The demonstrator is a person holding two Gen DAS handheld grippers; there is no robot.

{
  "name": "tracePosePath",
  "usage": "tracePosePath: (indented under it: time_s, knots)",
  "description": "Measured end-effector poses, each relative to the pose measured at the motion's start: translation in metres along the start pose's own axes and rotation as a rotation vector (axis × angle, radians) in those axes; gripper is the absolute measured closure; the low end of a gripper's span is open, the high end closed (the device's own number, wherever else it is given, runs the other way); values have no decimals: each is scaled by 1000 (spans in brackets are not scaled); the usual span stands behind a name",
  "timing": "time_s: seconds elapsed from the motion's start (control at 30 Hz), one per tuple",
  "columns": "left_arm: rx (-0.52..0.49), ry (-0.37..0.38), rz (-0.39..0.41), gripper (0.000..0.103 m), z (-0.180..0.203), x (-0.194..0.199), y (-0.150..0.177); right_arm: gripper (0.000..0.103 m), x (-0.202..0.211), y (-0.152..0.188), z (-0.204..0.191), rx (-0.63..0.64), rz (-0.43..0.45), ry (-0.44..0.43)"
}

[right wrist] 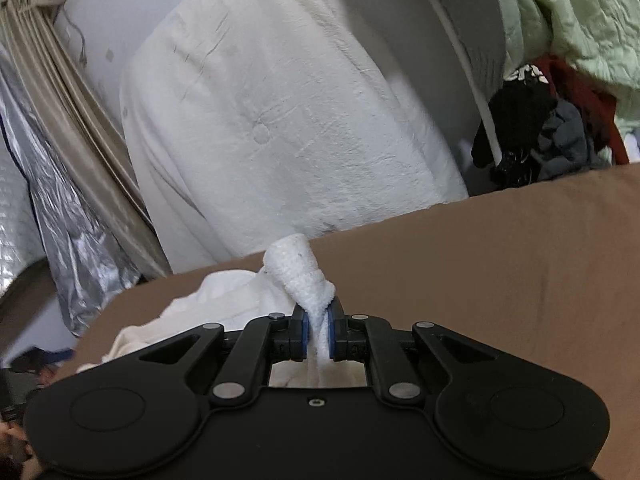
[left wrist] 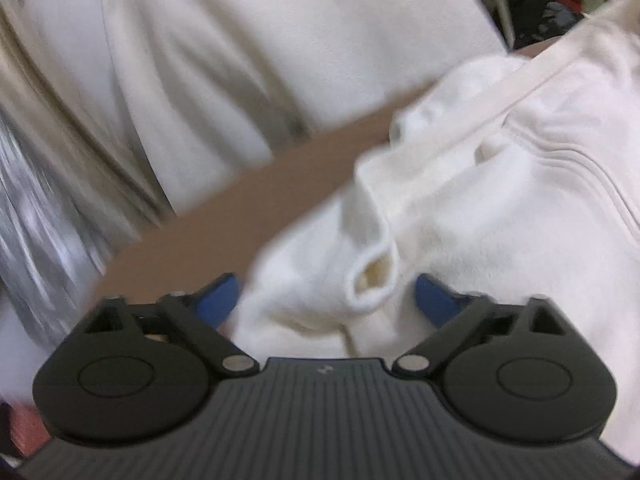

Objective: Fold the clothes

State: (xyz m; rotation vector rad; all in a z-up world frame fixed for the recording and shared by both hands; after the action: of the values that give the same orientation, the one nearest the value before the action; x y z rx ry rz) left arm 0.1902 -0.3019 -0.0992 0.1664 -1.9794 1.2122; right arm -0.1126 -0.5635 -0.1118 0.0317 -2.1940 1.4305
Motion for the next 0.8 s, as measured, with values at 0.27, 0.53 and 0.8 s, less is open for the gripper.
tracePosePath:
  time_s: [0.27,0.53,0.8]
  knots:
    - [262,-63,104,90,-36,13,-64,93,23,-17,-4,32,114,50]
    - [207,-129,-14,27,-23,-39,-77,84,7,-8,10,113,21,395]
    - [420,-81,-146,16,-76,17,32,62,14,-7,19,115,-37,458]
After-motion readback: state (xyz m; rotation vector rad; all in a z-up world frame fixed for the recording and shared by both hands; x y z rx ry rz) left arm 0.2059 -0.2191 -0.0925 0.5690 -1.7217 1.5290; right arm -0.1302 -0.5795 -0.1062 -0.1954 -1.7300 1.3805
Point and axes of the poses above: each gripper's, at about its wrist camera, not at the fingertips, and x roughly against the way its jaws point, z to its right, y to its underside, the point moved 3 cm from there along -x, roughly the way its jaws point, and after that the axes turned 14 degrees about x, right-handed, at the moved point
